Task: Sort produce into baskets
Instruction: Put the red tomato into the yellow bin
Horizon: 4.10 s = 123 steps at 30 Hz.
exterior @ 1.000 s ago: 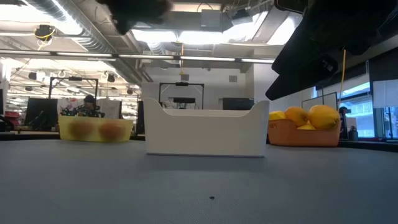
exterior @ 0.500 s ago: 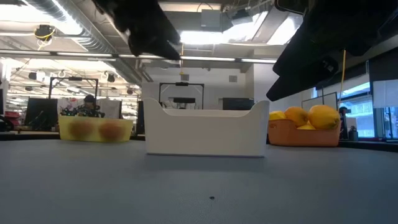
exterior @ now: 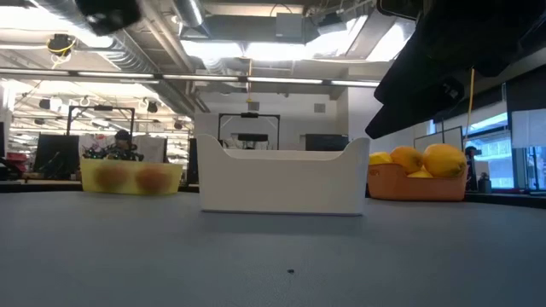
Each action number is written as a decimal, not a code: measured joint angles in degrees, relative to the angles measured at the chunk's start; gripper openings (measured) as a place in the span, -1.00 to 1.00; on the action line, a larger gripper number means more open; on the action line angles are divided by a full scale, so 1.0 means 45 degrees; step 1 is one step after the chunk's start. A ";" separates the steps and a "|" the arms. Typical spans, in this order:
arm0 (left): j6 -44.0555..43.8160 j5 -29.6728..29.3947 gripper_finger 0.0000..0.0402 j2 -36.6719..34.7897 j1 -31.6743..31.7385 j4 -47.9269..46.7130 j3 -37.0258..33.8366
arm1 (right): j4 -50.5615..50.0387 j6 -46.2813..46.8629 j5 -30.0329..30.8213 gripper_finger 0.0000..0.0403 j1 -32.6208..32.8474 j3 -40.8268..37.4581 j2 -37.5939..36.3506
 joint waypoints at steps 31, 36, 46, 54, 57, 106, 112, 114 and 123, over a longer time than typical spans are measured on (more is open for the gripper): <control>-0.0051 -0.0414 0.91 0.0204 -0.1159 -0.1237 0.0002 | 0.0053 -0.0220 0.0000 0.58 -0.0004 0.0004 0.0005; -0.1622 0.0086 0.83 0.0194 -0.1154 -0.1100 0.0002 | 0.0090 -0.0219 0.0000 0.58 -0.0003 -0.0001 0.0010; -0.4538 0.0281 0.83 0.0194 -0.2588 -0.1631 0.0002 | 0.0142 -0.0214 0.0097 0.58 -0.0004 0.0004 0.0010; -0.8765 0.0285 0.81 0.0194 -0.4733 -0.3627 0.0002 | 0.0146 -0.0264 0.0095 0.58 -0.0002 0.0002 0.0010; -1.0142 0.0290 0.81 0.0194 -0.5403 -0.4432 0.0002 | 0.0146 -0.0301 0.0042 0.58 -0.0003 0.0003 0.0010; -1.4753 0.8039 0.81 0.4004 -0.6592 -0.3619 0.0060 | 0.0652 -0.0779 -0.0709 0.58 -0.0441 0.0004 0.0010; -1.4508 0.8725 0.81 0.4331 -0.6518 -0.3440 0.0055 | 0.0669 -0.0792 -0.0704 0.58 -0.0441 0.0004 0.0010; -1.4338 0.8774 0.81 0.4345 -0.6423 -0.3409 0.0045 | 0.0670 -0.0792 -0.0699 0.58 -0.0441 0.0004 0.0010; -1.2864 0.8440 0.81 0.4425 -0.5485 -0.3306 -0.0013 | 0.0666 -0.0818 -0.0659 0.58 -0.0441 0.0004 0.0010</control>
